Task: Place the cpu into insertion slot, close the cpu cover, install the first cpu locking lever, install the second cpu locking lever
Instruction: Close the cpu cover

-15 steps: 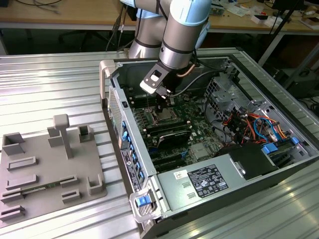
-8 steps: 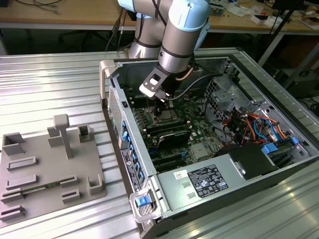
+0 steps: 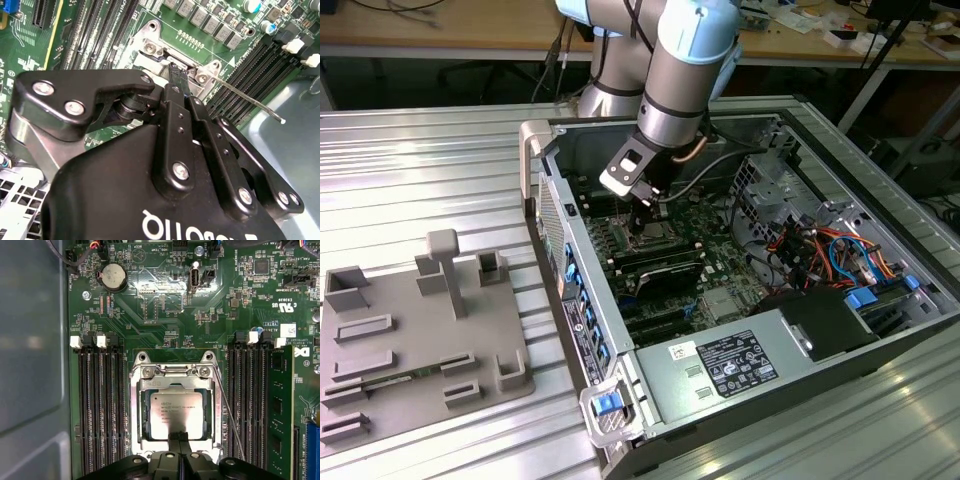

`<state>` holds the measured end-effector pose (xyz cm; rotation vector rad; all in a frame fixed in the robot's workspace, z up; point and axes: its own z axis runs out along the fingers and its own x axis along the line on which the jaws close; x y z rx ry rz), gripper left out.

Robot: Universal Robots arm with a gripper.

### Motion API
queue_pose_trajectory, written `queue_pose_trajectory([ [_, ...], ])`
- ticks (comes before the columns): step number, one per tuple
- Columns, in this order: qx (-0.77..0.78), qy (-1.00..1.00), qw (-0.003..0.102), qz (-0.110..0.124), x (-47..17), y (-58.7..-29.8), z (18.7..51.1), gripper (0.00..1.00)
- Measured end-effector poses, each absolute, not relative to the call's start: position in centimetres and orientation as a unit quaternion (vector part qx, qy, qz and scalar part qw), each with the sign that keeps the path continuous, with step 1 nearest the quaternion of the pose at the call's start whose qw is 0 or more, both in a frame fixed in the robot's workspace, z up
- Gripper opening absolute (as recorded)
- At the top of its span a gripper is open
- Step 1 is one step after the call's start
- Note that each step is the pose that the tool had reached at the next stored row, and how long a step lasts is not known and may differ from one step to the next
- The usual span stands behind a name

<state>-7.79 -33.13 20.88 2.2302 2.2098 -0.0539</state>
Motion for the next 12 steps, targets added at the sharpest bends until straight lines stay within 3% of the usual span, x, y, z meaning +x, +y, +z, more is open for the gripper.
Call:
queue_pose_trajectory([
  [12, 0.709, 0.705, 0.001, -0.018, -6.2, -33.1, 21.1, 0.11],
])
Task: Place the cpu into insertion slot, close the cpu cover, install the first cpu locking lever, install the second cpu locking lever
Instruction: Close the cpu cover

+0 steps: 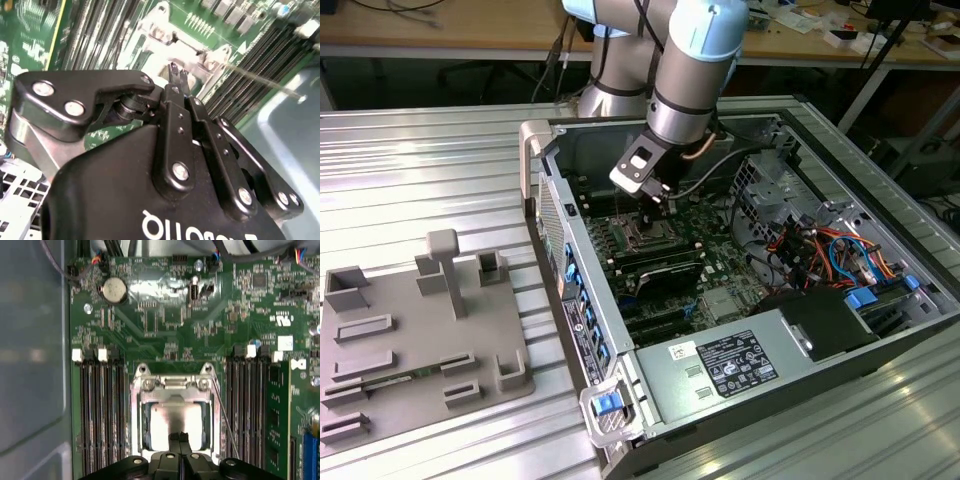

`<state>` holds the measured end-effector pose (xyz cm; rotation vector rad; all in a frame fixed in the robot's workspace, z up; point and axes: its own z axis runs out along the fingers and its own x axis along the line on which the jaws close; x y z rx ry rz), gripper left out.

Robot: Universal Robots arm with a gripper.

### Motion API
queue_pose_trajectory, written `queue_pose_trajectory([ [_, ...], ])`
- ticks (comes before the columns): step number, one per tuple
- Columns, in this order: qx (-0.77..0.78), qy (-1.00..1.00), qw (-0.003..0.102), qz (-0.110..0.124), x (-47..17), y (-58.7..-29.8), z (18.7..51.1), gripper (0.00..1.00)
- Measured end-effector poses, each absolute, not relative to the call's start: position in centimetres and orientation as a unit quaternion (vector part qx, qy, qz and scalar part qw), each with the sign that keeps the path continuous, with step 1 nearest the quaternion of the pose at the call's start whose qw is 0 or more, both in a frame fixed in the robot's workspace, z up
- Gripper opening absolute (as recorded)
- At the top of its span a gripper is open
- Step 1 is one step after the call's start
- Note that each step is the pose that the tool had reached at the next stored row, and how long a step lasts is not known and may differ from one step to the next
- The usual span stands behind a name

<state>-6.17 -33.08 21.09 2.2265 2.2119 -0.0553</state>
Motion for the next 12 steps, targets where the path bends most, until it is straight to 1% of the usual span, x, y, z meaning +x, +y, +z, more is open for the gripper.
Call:
queue_pose_trajectory([
  [7, 0.682, 0.731, 0.002, -0.018, -5.21, -33.07, 20.95, 0.11],
  [12, 0.681, 0.732, 0.002, -0.018, -5.21, -33.07, 21.66, 0.11],
])
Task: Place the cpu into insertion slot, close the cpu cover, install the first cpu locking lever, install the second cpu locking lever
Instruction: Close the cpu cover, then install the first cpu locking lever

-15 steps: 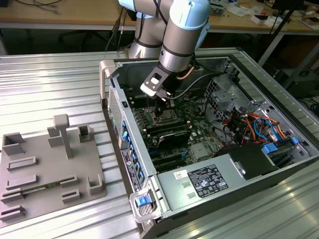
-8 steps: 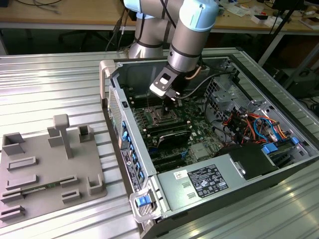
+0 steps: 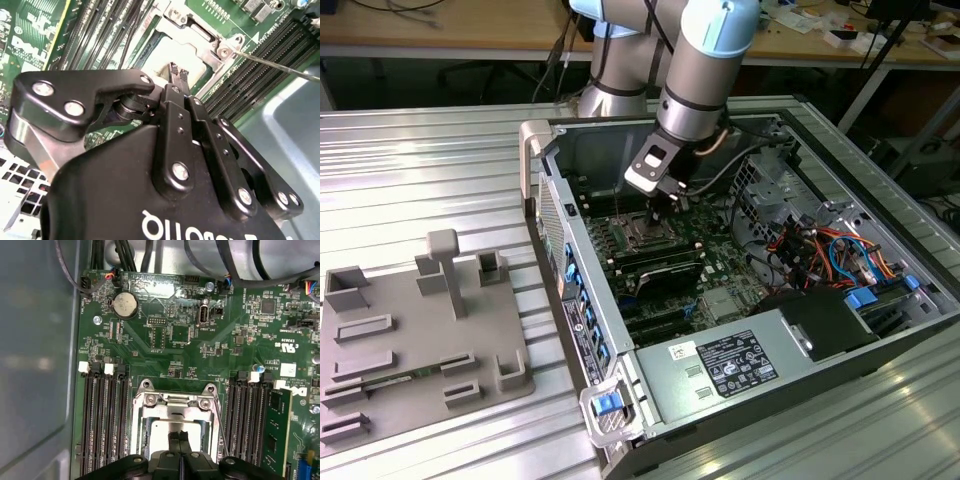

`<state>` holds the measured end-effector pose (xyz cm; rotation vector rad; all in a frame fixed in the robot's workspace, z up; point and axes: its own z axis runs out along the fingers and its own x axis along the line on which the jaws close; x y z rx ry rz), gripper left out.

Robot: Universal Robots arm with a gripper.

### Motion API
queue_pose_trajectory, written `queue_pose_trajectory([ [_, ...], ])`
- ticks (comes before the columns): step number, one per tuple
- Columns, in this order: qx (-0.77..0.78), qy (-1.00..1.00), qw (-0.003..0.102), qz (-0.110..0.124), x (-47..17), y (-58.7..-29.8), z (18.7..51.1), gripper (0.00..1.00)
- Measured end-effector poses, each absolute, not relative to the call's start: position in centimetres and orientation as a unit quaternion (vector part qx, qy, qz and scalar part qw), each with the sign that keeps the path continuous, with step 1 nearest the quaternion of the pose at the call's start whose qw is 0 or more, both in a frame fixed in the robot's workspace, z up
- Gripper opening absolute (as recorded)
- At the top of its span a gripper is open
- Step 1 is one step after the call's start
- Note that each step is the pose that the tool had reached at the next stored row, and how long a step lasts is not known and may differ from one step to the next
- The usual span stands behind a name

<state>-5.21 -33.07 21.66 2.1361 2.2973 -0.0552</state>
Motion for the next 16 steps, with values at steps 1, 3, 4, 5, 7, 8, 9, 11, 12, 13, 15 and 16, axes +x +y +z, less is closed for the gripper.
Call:
queue_pose_trajectory([
  [1, 0.681, 0.732, 0.002, -0.018, -5.21, -33.07, 21.76, 0.11],
  [3, 0.681, 0.732, 0.002, -0.018, -5.21, -33.06, 21.8, 0.11],
  [4, 0.681, 0.732, 0.002, -0.018, -5.21, -33.06, 21.81, 0.11],
  [5, 0.681, 0.732, 0.002, -0.018, -5.21, -33.06, 21.81, 0.11],
  [7, 0.681, 0.732, 0.002, -0.018, -5.21, -33.06, 21.81, 0.11],
  [8, 0.681, 0.733, 0.002, -0.018, -5.21, -33.06, 21.81, 0.11],
  [9, 0.681, 0.733, 0.002, -0.018, -5.21, -33.06, 21.81, 0.11],
  [11, 0.681, 0.733, 0.002, -0.018, -5.21, -33.06, 21.81, 0.11],
  [12, 0.68, 0.733, 0.002, -0.018, -5.21, -33.06, 21.81, 0.11],
  [13, 0.68, 0.733, 0.002, -0.018, -5.21, -33.06, 21.81, 0.11],
  [15, 0.68, 0.733, 0.002, -0.018, -5.21, -33.06, 21.81, 0.11],
  [16, 0.68, 0.733, 0.002, -0.018, -5.21, -33.06, 21.81, 0.11],
])
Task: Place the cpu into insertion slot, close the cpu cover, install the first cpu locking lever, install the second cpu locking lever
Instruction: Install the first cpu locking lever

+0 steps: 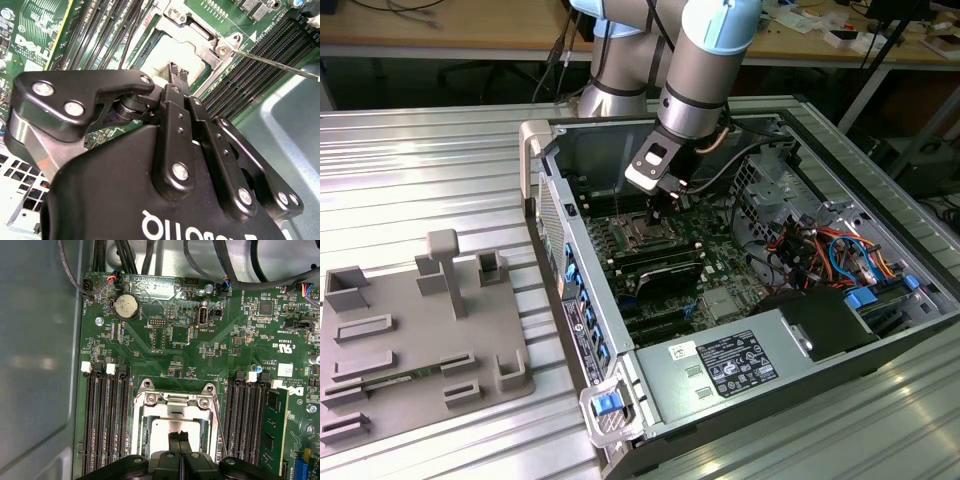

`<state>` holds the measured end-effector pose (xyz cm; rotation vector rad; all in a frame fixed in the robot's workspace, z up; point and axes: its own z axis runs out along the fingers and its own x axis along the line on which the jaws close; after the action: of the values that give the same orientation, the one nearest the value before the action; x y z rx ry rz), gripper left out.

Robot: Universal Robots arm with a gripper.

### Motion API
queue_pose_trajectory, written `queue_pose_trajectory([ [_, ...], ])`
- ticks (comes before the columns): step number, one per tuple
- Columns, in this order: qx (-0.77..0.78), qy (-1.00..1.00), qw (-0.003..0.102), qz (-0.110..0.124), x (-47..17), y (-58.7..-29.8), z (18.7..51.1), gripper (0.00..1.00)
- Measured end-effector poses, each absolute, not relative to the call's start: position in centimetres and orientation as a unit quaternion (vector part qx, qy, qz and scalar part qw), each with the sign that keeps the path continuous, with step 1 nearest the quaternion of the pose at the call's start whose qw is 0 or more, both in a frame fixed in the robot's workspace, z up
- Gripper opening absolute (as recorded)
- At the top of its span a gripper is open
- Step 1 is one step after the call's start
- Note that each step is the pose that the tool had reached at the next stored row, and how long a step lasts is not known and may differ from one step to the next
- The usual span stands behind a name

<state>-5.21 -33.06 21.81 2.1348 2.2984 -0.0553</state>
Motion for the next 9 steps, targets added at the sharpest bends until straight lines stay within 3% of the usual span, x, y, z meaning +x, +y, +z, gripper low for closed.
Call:
queue_pose_trajectory([
  [9, 0.68, 0.733, 0.002, -0.018, -5.2, -33.1, 23.6, 0.11],
])
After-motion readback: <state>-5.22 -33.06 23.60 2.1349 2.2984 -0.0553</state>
